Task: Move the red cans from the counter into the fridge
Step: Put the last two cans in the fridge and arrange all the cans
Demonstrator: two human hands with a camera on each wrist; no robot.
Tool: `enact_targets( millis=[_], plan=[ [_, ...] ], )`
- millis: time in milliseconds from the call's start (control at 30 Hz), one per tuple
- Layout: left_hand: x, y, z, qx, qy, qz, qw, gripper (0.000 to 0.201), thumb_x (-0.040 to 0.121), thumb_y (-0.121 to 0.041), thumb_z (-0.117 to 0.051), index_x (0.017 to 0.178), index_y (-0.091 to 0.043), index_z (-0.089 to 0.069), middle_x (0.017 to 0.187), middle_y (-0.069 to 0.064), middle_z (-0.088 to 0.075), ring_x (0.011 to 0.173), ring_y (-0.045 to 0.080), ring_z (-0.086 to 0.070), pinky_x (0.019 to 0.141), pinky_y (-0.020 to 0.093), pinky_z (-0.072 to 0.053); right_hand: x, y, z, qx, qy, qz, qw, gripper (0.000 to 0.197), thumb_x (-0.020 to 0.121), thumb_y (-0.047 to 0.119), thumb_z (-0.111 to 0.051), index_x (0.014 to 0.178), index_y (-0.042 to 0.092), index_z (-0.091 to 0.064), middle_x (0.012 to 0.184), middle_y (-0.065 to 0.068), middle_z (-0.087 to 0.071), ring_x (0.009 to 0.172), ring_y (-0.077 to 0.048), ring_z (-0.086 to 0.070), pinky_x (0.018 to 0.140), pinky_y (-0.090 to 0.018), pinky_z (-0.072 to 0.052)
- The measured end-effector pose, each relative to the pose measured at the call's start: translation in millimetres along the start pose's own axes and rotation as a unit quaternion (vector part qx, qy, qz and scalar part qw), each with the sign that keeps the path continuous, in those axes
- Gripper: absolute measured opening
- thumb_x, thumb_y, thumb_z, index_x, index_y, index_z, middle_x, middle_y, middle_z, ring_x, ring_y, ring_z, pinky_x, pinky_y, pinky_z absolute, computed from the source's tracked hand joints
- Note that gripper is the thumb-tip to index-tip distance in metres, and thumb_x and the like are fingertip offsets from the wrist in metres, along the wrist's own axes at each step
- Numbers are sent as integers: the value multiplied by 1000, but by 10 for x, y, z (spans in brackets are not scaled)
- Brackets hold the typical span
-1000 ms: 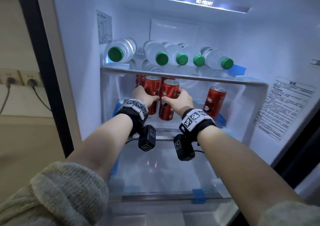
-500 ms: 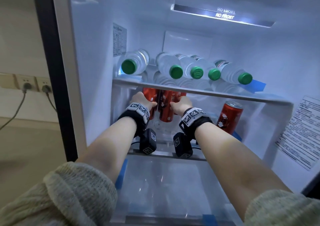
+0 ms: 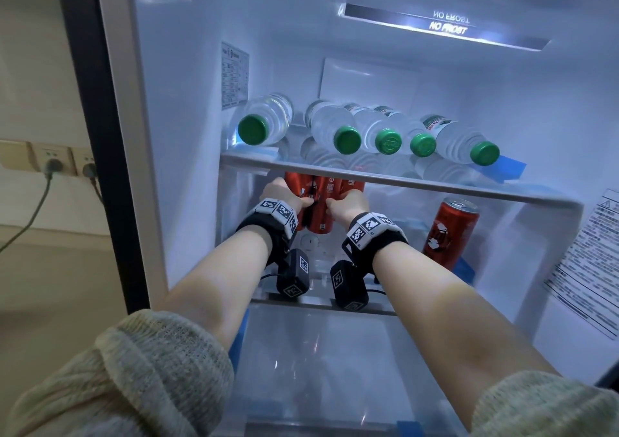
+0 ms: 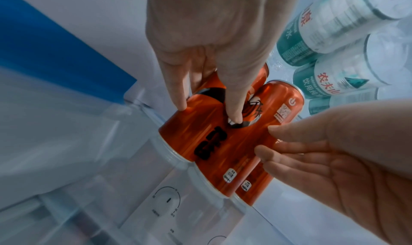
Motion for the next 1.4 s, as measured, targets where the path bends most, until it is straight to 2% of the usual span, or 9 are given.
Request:
enact_targets(
  millis=[100,233,467,733,800,933,1067,1200,1400],
  plan=[
    [-53,-3,-13,17,2,3,1000,61,72,-33,-81,118,-7,-52,119,9,-63,104,26,-63,77,29,-42,-90,-11,56,-3,5,-2,1000,30,86,21,-60,109,3,-67,108,-14,-70,100,-29,-66,81,-29,-50],
    [-152,-41,-11,56,-5,16,998,74,71,-34,-81,126,-4,-42,130,13,-53,117,29,-57,89,36,-44,-250,-42,212,33,0,7,999,37,86,13,-59,122,8,-55,124,-10,-60,115,-27,-58,101,-35,-46],
    [-340,-95,2,74,-29,36,996,79,75,-34,-77,134,-2,-35,137,16,-46,124,33,-51,101,40,-41,-597,28,673,8,-78,95,992,29,83,14,-53,109,19,-64,115,-3,-68,109,-24,-61,97,-39,-48],
    [-660,-70,-120,96,-37,79,992,72,88,-28,-60,142,6,-27,144,20,-42,133,33,-42,107,38,-33,-1220,43,1326,-76,-318,179,928,37,71,7,-56,106,14,-65,105,-3,-66,108,-27,-55,89,-36,-38],
    [-750,-91,-141,106,-33,80,991,72,89,-26,-61,143,6,-25,146,21,-38,135,33,-39,109,37,-31,-1307,-21,1438,-84,-352,183,914,47,68,7,-58,114,12,-63,115,-7,-64,115,-30,-54,93,-37,-38],
    [-827,-136,-197,93,-33,86,991,71,87,-21,-64,140,7,-26,145,21,-36,135,32,-37,109,36,-28,-1272,-254,1602,-113,-331,133,927,68,75,12,-61,140,6,-43,149,-13,-39,137,-32,-35,110,-38,-28],
    [-823,-162,-214,80,-36,88,992,71,86,-20,-64,139,7,-25,145,21,-36,135,32,-37,109,36,-28,-1180,-621,1775,-62,-324,15,944,89,75,19,-68,150,12,-21,156,-16,-20,140,-32,-30,113,-41,-30],
    [-805,-164,-189,104,-32,81,991,69,88,-23,-62,140,4,-25,146,20,-34,135,32,-37,108,36,-29,-951,-940,1617,45,-243,-94,964,92,75,19,-72,147,14,-15,137,-18,-45,123,-36,-50,103,-45,-41],
    [-586,-15,-124,101,-45,99,989,80,82,-27,-66,143,-3,-23,147,19,-30,137,37,-32,112,45,-29,-767,-867,1540,76,-211,-66,972,58,79,13,-71,127,7,-38,123,-16,-57,110,-33,-59,90,-35,-44]
  ],
)
Point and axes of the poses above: each hand's wrist, its own x-axis towards the middle knuckle, its own z-axis out of the back of the hand, y = z × x, the point moved 10 cm from there along x, towards the middle knuckle
